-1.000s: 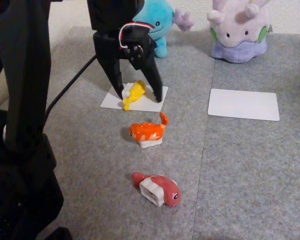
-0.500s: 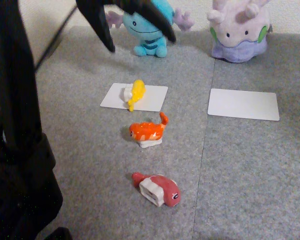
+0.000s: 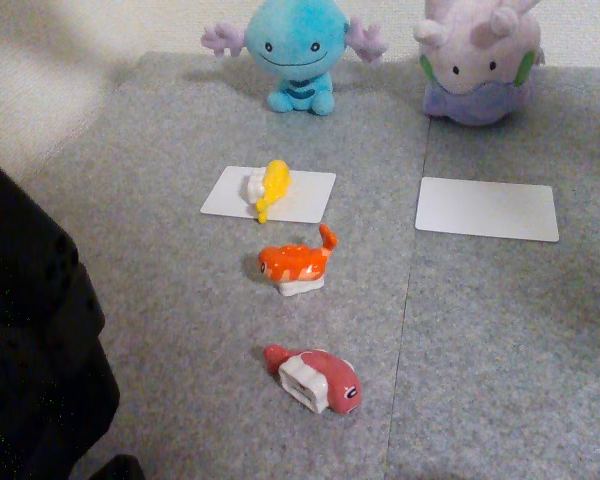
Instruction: Wooper wants to eat egg sudhi, and Goomy wants to eat shrimp sushi
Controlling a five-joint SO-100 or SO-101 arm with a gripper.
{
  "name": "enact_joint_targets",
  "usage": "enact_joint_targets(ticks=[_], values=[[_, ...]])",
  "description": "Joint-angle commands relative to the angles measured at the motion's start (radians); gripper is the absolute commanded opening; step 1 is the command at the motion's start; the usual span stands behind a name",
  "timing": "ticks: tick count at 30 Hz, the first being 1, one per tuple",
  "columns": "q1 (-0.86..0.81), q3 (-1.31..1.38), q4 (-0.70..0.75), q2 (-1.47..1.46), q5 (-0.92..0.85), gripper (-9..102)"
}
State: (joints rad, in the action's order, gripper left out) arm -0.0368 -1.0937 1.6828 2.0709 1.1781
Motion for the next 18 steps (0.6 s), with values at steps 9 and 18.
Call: enact_joint_targets(ticks=[9,18], values=[[-0.012,-0.302,0.018,0.287,0.040,47],[-0.034,-0.764,0.011,0.545,0.199,47]])
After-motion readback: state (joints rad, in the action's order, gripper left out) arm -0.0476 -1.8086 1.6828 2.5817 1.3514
